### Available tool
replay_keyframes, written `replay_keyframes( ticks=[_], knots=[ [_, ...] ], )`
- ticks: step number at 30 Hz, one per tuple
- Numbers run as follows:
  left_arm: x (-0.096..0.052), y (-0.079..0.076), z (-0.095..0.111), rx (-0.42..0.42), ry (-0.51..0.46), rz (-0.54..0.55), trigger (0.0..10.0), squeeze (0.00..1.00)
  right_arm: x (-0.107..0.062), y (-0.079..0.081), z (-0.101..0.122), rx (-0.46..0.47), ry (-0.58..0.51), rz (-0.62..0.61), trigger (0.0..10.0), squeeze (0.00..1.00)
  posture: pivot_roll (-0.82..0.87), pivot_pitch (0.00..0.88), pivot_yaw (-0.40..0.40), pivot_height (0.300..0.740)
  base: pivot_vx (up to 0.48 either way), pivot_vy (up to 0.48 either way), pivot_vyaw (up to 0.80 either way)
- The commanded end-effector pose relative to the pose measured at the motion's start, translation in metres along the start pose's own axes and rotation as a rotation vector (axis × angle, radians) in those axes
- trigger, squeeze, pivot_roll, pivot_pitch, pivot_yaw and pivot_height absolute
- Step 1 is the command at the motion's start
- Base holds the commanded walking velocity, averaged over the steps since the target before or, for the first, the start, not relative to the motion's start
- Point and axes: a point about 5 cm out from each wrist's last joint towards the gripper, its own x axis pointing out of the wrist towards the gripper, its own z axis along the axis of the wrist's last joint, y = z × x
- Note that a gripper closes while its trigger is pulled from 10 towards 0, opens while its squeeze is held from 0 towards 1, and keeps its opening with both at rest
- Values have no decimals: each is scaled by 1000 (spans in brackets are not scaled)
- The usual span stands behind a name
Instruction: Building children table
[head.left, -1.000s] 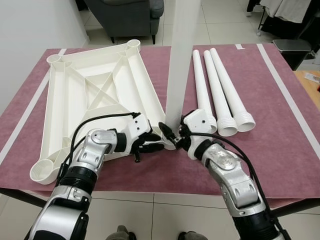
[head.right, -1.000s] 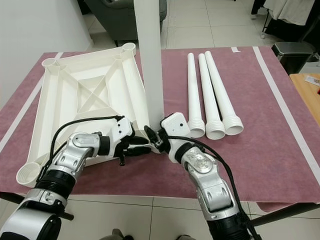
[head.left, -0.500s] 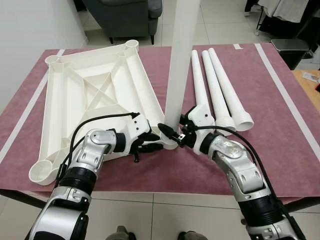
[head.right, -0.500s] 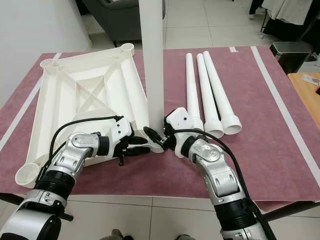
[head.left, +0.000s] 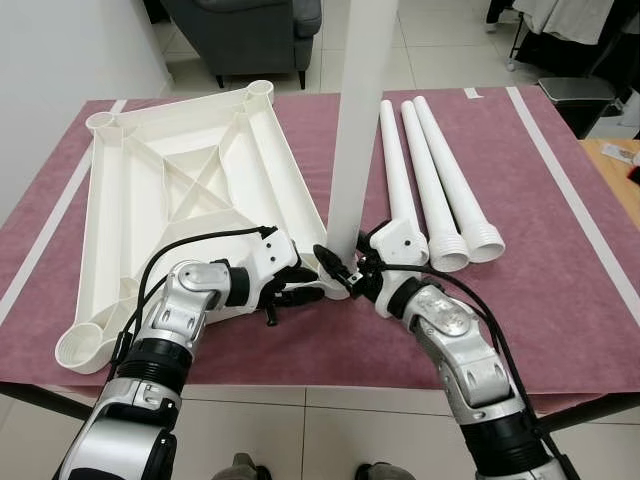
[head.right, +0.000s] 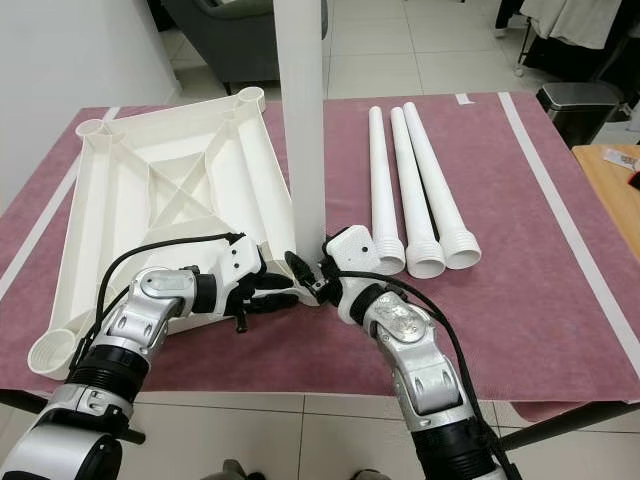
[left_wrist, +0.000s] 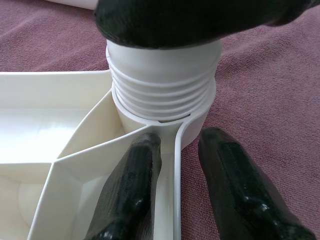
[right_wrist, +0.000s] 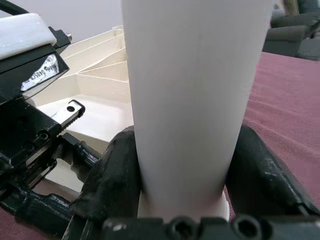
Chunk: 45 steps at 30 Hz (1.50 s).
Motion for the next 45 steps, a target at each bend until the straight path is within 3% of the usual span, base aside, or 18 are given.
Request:
replay_keyframes(
  ticks=[1,9,25,26,31,32,33,34,45],
  knots=[
    [2,2,-27,-97,86,283,10000,0,-10,4,-43,20,217,-67,10000,0,-33,125,88,740,0,0,0],
    [4,2,-26,-101,83,283,10000,0,-11,2,-55,3,365,-272,10000,0,-37,128,87,740,0,0,0],
    [4,1,-25,-109,64,291,10000,0,-10,6,-52,78,345,-308,10000,0,-37,135,84,740,0,0,0],
    [4,0,-22,-108,40,277,10000,1000,-9,6,-49,78,332,-307,10000,0,-38,134,84,740,0,0,0],
    [4,-4,-13,-75,-15,233,10000,1000,-6,5,-44,77,306,-296,10000,0,-36,135,84,740,0,0,0],
    [3,-4,-10,-58,-19,228,10000,839,-6,6,-42,76,299,-289,10000,0,-37,135,84,740,0,0,0],
    [2,-4,-9,-48,-21,227,10000,839,-6,6,-42,75,295,-285,10000,0,-37,135,84,740,0,0,0],
    [0,-2,-6,-31,-18,234,10000,0,-6,7,-41,74,291,-281,10000,0,-36,136,84,740,0,0,0],
    [-22,10,10,86,60,259,10000,0,-6,8,-40,73,279,-269,10000,0,-25,137,85,740,0,0,0]
  ],
)
